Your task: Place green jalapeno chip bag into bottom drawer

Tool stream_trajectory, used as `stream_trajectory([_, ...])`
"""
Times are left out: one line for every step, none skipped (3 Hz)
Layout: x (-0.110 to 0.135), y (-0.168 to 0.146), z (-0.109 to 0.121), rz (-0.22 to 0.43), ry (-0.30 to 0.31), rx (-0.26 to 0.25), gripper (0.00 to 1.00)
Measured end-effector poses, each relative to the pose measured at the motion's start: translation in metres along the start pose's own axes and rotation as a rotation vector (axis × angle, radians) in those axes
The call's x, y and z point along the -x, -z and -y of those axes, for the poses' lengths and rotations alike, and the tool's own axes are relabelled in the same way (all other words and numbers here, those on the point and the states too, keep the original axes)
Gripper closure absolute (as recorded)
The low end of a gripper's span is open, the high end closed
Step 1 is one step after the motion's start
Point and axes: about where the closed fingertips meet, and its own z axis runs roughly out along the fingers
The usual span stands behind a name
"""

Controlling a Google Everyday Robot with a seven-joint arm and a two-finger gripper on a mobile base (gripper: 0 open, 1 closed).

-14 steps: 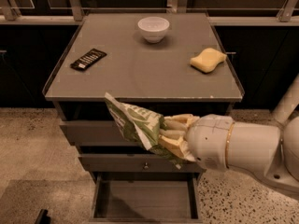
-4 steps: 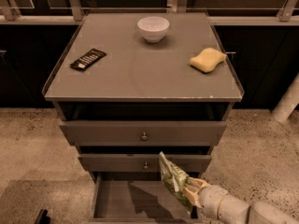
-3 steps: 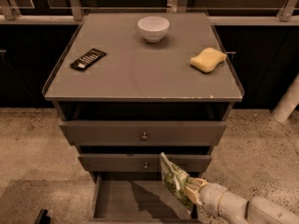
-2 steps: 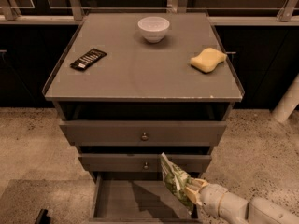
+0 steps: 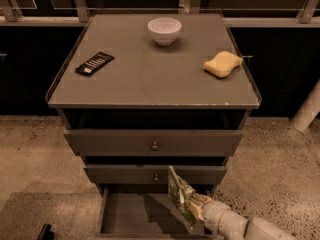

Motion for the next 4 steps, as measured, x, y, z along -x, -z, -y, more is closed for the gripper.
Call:
stream_trajectory([-0.028,-0.029,0.003,-0.003,-0.066,0.011,1.0])
stream_trajectory([-0.052,-0.051,0.005,-0.021,-0.121,0.017,1.0])
stream_trajectory([-0.054,-0.052,0.004,-0.021,-0.126,0.019,1.0])
stream_trajectory([-0.073,-0.061,0.016,-0.035,-0.181,0.011,1.0])
